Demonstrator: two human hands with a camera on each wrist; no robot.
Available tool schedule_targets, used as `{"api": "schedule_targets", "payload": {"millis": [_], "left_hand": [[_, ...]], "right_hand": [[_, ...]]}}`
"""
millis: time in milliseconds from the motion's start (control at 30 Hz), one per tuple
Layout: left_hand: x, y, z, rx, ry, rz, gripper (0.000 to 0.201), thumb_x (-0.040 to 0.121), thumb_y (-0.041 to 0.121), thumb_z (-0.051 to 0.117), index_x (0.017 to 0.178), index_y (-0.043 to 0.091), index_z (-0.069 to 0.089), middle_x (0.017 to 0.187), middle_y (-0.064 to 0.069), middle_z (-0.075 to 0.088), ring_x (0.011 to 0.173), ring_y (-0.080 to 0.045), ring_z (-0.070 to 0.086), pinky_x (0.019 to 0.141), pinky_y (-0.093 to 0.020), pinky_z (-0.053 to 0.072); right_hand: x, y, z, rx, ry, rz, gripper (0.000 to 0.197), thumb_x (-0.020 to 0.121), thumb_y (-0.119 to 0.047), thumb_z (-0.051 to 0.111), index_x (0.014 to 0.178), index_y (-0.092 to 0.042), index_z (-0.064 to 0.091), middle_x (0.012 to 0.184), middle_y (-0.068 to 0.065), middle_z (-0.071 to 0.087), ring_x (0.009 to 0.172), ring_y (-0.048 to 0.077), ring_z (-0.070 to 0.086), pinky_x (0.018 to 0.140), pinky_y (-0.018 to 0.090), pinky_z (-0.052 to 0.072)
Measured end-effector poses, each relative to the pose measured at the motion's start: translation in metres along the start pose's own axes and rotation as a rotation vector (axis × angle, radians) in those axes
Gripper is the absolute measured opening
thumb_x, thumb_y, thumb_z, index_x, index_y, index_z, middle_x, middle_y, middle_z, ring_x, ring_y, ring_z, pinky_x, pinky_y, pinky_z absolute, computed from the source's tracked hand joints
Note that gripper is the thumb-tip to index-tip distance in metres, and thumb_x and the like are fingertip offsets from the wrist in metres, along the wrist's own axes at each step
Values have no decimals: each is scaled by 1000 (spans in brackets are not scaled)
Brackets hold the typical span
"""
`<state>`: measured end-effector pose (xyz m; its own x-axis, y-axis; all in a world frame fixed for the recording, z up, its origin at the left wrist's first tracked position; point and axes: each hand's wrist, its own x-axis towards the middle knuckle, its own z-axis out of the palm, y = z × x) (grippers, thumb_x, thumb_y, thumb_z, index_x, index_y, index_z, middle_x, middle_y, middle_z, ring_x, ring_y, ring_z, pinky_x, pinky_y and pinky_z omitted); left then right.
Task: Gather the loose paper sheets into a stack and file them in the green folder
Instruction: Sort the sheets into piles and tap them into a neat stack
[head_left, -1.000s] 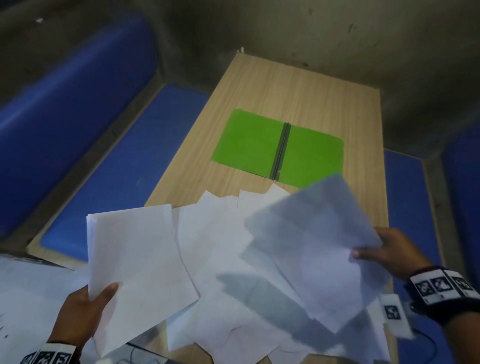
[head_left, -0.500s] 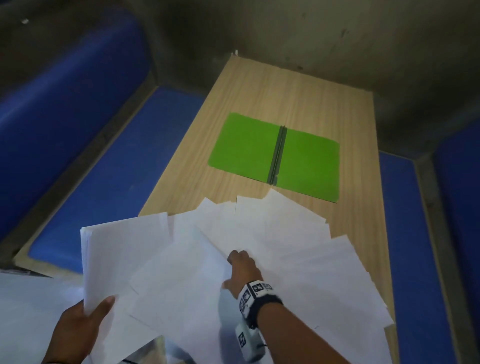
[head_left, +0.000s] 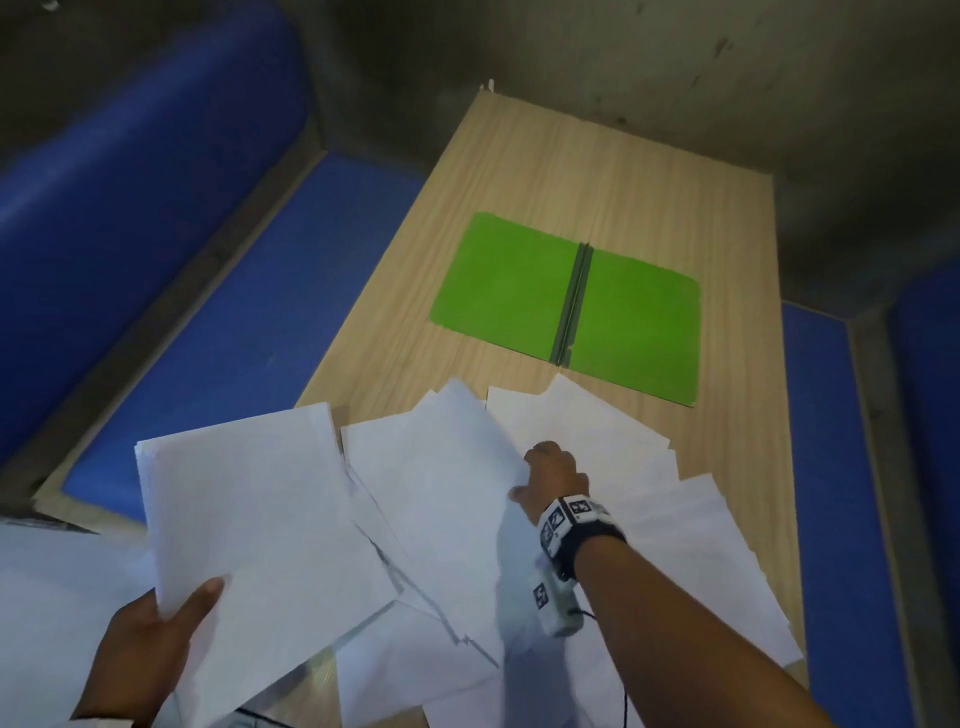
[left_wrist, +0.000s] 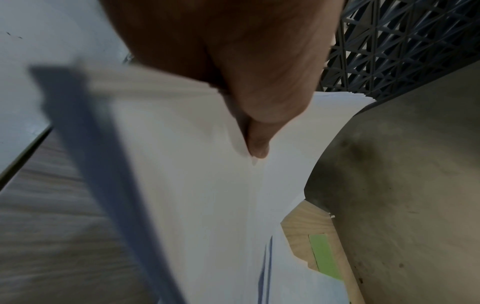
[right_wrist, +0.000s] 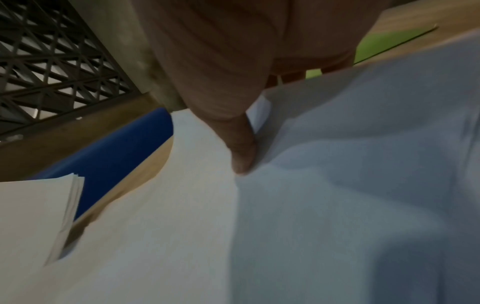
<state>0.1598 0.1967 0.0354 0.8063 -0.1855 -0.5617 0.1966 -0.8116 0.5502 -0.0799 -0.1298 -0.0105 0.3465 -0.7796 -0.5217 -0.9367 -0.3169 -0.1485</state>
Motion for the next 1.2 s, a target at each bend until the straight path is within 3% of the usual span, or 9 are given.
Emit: {"api": "schedule_targets", "payload": {"millis": [267,433,533,633,767,933,1000,1100,1200], "left_hand": [[1,7,13,1,-34,17,27,95,30,71,100,4,62,100,-20,64,93,-43,59,94,-55,50],[4,11,13,16,-36,0,34,94,33,72,103,1,65,104,-24,68,97,-46,61,99,-60,50],[5,16,9,7,-16,-12,34,93,36,72,103,5,64,103,-23,67,98,-48,61,99,-61,49],[11,11,5,-35,-1,-9,36,92,40,73,105,7,66,103,-23,68,95,-45,61,95,-59,51],[49,-36,2,-86,29,-10,60,76,66,78,112,18,71,107,-14,76,97,-39,69,94,-60,55],[19,3,1,-111,9,10,33,84,41,82,96,13,70,100,-22,74,91,-40,67,89,-55,55],[12,8,3,-73,-9,34,30,90,33,78,97,5,71,94,-24,72,84,-39,65,76,-47,50],[11,7,11,-36,-26,48,29,95,28,72,99,-1,69,95,-26,71,84,-41,63,72,-45,46],[8,8,17,-16,-46,52,32,96,26,71,100,-5,68,95,-27,69,82,-41,61,72,-43,45]], "right_hand": [[4,-12,17,143,-96,44,75,74,-29,76,134,-28,31,124,2,58,116,30,53,99,42,34],[-2,-10,14,284,-179,14,66,82,-27,74,138,-12,44,137,8,53,124,32,52,103,36,41],[-7,6,-6,442,-135,-30,47,79,-21,76,122,-9,61,122,10,65,108,26,62,88,31,51],[-11,42,-37,523,-45,-34,35,73,-14,79,107,-9,70,101,9,71,85,17,61,68,23,45],[-25,112,-85,770,161,49,31,73,2,77,103,1,68,93,11,67,83,18,57,52,10,44],[-53,182,-104,1022,270,187,38,66,-21,84,100,-12,70,103,3,71,94,23,68,87,34,47],[-61,181,-95,1098,263,197,37,64,-27,84,95,-12,70,96,-1,73,80,18,70,74,29,51],[-70,158,-67,1173,167,170,21,78,-4,74,97,-1,67,71,-6,74,64,10,70,53,19,53],[-71,124,-21,1069,-47,125,43,62,-20,88,97,-4,70,92,8,76,79,17,71,60,17,54]]}}
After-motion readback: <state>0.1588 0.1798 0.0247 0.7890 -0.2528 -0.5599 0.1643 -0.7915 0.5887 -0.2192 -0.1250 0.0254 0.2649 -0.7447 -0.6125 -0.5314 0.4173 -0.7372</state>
